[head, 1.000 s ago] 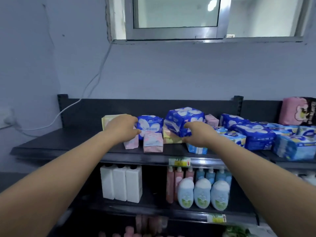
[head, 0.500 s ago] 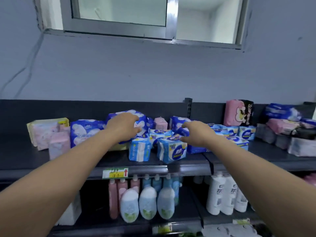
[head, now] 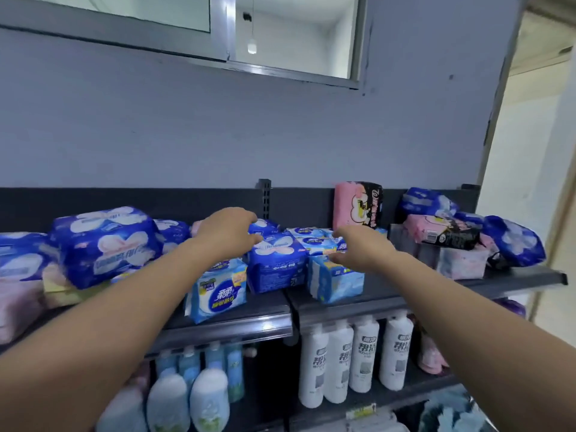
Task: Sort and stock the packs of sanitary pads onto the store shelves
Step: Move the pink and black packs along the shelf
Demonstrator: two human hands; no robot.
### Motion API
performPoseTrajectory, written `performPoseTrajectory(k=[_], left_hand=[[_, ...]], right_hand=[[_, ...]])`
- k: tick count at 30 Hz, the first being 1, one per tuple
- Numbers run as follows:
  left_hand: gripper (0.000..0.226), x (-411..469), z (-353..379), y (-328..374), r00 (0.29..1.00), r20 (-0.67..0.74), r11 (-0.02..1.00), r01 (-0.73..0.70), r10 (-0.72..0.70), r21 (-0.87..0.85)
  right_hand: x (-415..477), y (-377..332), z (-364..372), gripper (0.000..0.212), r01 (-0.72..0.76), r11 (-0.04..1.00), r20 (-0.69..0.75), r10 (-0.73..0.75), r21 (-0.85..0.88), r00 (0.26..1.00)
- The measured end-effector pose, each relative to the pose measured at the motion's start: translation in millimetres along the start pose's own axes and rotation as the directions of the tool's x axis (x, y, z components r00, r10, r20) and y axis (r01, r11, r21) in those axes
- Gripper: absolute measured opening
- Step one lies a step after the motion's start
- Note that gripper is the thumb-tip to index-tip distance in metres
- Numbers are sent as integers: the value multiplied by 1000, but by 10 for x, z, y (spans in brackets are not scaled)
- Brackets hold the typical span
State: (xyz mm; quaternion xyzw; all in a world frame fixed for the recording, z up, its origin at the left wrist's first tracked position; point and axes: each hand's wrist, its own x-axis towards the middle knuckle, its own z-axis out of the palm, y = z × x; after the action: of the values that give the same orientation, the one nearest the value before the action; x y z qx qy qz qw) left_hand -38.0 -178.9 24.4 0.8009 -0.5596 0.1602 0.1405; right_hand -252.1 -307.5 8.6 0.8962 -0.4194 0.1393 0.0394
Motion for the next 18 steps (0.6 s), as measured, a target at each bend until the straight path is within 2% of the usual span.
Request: performPoseTrajectory(k=[11,18], left_hand=[[49,1173,536,1018,987,1,986,-162,162,-41],[40,1996,792,1573,970,-21,969,-242,242,-47]], right_hand=[[437,1362,102,46,-164,985,-18,163,-58,986],[847,2197,116,48,-270,959,-26,269,-83,963]])
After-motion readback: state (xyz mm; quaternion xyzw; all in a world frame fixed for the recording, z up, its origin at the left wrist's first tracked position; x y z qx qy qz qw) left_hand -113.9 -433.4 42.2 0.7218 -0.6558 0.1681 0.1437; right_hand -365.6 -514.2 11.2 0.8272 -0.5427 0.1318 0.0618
